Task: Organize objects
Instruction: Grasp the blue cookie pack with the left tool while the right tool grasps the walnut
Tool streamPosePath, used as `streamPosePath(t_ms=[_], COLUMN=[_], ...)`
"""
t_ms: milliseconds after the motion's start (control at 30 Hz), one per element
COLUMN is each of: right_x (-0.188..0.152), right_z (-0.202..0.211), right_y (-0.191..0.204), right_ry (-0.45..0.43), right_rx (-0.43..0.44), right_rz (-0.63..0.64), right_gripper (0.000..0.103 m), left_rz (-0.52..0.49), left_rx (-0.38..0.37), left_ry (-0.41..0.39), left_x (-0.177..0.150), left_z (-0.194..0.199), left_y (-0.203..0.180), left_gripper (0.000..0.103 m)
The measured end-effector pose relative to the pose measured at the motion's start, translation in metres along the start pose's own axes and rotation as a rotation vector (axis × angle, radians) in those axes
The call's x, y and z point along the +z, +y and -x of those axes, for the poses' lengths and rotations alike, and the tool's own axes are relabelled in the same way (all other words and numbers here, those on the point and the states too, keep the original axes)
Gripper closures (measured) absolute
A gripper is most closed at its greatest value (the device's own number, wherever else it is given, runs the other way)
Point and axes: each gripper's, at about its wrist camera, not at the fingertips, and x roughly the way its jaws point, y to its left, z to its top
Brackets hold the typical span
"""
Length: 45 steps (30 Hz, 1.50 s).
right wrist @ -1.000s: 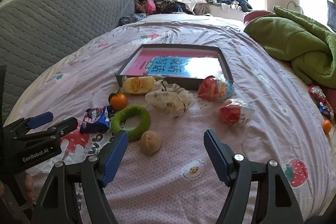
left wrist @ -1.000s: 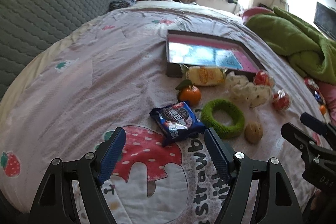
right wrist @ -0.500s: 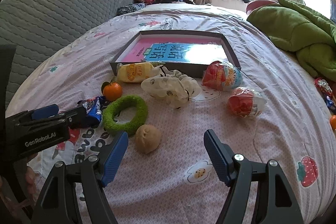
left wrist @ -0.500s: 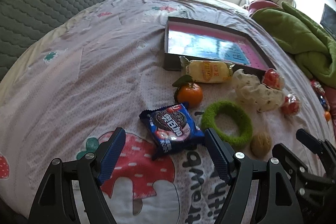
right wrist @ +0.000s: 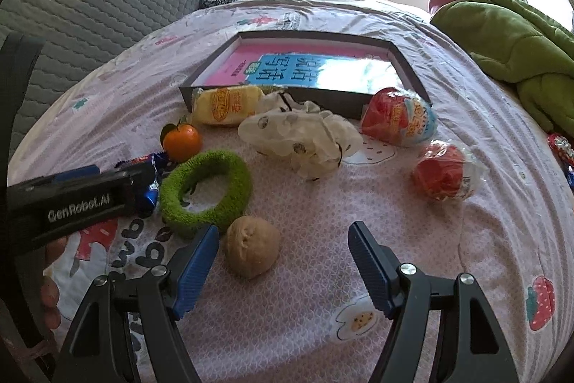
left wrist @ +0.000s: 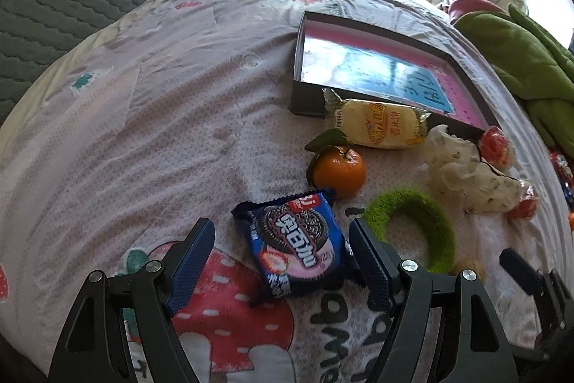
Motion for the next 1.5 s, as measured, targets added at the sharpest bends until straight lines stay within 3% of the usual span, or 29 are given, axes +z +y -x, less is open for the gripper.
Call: streamPosePath(t_ms=[433, 800, 900, 933, 1500], right_x=[-0.002, -0.003, -0.004, -0.004, -0.005], right_z=[-0.012, -0.01, -0.008, -0.007, 0.008], right_y=[0.0, 0.0, 0.002, 0.001, -0.003], right_ry=[0.022, 0.007, 0.0, -0.001, -0.028], right_rx=[0.012, 0.025, 0.025, 0.03, 0.061], right_rz=[0.013, 0.007, 0.016, 0.014, 0.007], right_gripper=[0.034, 0.069, 0.069, 0.069, 0.069], left_rz=[0.025, -0.005, -0.024, -0.022, -0.053], left_rx=[0.067, 0.071, 0.042, 0.024, 0.001], left_ry=[0.03, 0.051, 0.047, 0.048, 0.024], left_x=[-0.004, -0.007, -0.008, -0.008, -0.02], left_z=[-0.018, -0.017, -0.015, -0.014, 0.008], left_y=[0.0, -0.004, -0.004, -0.004, -0.006], left_gripper=[0.024, 0.027, 0.038, 0.048, 0.05])
